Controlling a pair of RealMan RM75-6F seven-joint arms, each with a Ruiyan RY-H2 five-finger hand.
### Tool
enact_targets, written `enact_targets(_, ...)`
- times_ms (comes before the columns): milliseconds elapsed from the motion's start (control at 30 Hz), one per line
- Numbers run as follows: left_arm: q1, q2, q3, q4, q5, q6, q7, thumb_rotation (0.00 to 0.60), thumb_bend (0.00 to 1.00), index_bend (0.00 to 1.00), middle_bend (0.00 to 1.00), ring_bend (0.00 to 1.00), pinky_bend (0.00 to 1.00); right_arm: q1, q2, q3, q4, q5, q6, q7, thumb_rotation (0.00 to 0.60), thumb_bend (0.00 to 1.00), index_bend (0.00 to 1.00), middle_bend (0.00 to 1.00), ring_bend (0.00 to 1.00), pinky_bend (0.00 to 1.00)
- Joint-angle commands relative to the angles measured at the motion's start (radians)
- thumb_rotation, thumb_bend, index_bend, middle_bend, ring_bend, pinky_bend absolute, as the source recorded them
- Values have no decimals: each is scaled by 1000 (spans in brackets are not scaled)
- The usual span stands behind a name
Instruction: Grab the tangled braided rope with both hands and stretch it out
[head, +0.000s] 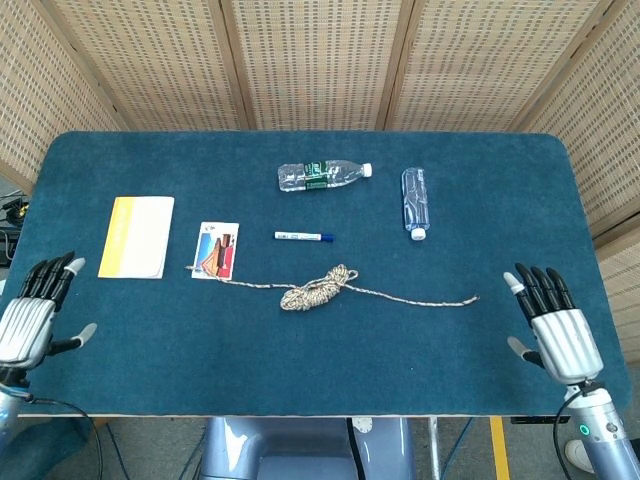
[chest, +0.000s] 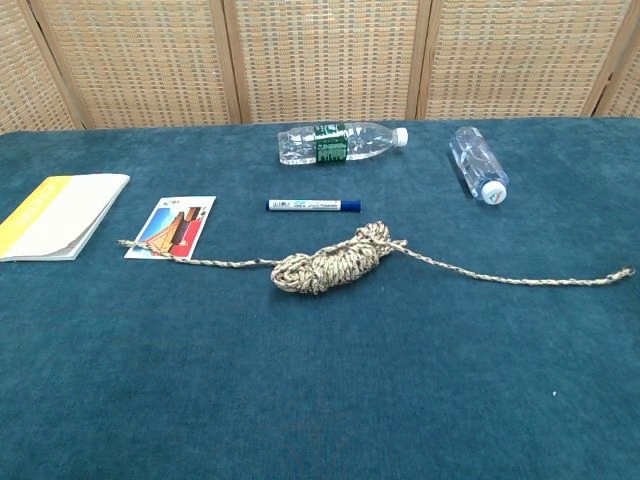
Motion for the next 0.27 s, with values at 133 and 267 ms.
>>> enact_targets(133,65,2,28,-20,49,47,12,600,260,0,0,0,0,-42,17,-14,-37,-31,37,-24,600,0,0,0,0,0)
enact_targets(267,89,-4,23,-20,63,61,8,600,261,0,0,0,0,-57,22,-8,-49,-35,48,-25,600,0,0,0,0,0)
